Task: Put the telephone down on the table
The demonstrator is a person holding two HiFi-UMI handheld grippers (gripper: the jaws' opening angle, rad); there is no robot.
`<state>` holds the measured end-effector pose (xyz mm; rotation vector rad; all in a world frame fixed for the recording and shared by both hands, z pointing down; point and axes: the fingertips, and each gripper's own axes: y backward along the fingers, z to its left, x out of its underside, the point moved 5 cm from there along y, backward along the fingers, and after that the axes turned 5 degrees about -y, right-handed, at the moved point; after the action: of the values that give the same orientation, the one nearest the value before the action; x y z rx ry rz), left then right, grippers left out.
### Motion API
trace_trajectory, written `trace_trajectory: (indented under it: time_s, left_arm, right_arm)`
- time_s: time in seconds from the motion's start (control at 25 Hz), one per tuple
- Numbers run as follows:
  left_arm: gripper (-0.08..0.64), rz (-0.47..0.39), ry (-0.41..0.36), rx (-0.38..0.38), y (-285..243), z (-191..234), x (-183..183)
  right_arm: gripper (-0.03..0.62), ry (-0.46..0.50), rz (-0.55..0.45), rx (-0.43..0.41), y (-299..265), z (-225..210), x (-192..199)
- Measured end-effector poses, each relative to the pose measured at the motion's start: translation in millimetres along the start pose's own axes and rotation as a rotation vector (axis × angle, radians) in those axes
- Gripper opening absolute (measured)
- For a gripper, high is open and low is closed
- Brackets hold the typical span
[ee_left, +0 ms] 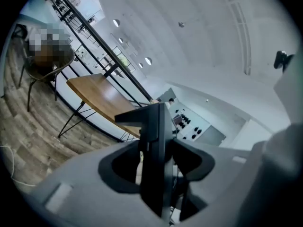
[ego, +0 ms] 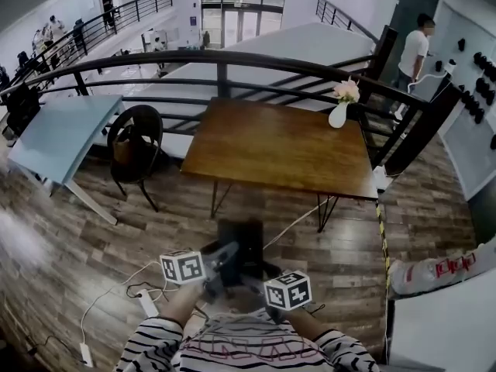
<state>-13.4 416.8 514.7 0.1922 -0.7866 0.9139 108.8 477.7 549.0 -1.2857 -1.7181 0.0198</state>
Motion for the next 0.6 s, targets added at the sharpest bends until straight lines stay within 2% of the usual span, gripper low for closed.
trace_trajectory:
  time_s: [0.28,0.6]
  left_arm:
    - [0.212,-0.01,0.026,-0.003,-11.5,27.2,-19.2]
    - [0.21,-0.056,0.032,-0.037,-43.1,71.6,-69.0]
  right_arm:
    - [0.298,-0.007,0.029,-0.002,-26.3,-12.2,-21.3]
    - [0.298,0.023,0.063,-0.043,-73.2,-44.2,-79.8]
